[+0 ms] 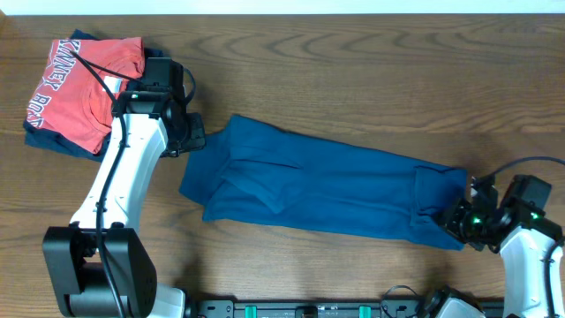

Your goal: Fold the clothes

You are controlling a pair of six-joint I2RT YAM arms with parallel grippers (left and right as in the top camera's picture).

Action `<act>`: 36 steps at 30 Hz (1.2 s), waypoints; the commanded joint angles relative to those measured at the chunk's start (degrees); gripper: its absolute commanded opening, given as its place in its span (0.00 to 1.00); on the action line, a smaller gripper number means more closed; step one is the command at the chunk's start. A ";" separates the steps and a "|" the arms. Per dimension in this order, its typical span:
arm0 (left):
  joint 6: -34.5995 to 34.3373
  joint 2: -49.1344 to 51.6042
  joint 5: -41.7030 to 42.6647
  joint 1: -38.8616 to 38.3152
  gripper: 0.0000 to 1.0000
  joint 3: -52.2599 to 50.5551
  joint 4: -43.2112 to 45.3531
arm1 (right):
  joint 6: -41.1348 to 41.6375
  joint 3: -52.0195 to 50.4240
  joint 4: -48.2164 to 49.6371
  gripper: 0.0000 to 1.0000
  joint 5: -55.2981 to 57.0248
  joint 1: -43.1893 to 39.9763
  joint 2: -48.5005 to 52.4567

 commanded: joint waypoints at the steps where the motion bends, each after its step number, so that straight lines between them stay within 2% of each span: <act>1: 0.52 -1.03 -0.02 0.28 0.39 0.83 -0.20 | 2.27 -1.40 2.32 0.13 -1.09 2.47 0.02; 3: 0.52 -1.03 -0.04 0.28 0.39 0.83 -0.20 | 3.52 -2.23 4.42 0.24 -0.74 3.39 0.02; 6: 0.52 -1.03 -0.04 0.28 0.40 0.83 -0.24 | 4.48 -2.69 6.49 0.32 -1.33 3.89 0.00; 7: 0.52 -1.03 -0.02 0.28 0.40 0.83 -0.31 | 4.37 -2.60 7.32 0.32 -2.43 3.87 -0.11; 9: 0.52 -1.03 -0.02 0.28 0.39 0.83 -0.35 | 0.72 -1.99 10.05 0.20 -9.01 3.85 -0.52; 11: 0.52 -1.03 -0.04 0.28 0.40 0.83 -0.35 | -4.35 -0.87 12.39 0.19 -17.29 3.85 -0.98; 13: 0.52 -1.03 -0.02 0.28 0.39 0.83 -0.39 | -4.81 1.05 12.90 0.20 -19.23 3.76 -1.42; 15: 0.52 -1.03 -0.02 0.28 0.39 0.83 -0.52 | -2.29 3.61 11.69 0.20 -14.56 3.43 -1.46; 17: 0.52 -1.03 -0.04 0.28 0.39 0.83 -0.72 | 2.12 5.25 9.16 0.34 -6.47 3.34 -1.46; 22: 0.55 -1.03 -0.04 0.28 0.39 0.83 -1.05 | 9.70 6.03 -1.95 0.50 11.54 3.23 -1.44; 25: 0.55 -1.03 -0.04 0.28 0.40 0.83 -1.01 | 14.27 5.73 -6.95 0.59 16.02 2.71 -1.31; 29: 0.55 -1.03 -0.04 0.28 0.40 0.83 -0.98 | 18.73 4.39 -7.15 0.73 18.80 2.45 -0.46; 33: 0.55 -1.05 -0.04 0.28 0.39 0.83 -1.07 | 24.17 3.08 -6.25 0.73 19.69 2.03 1.29; 36: 0.55 -1.03 -0.04 0.28 0.40 0.83 -1.16 | 24.74 2.12 -6.23 0.70 16.65 2.01 3.08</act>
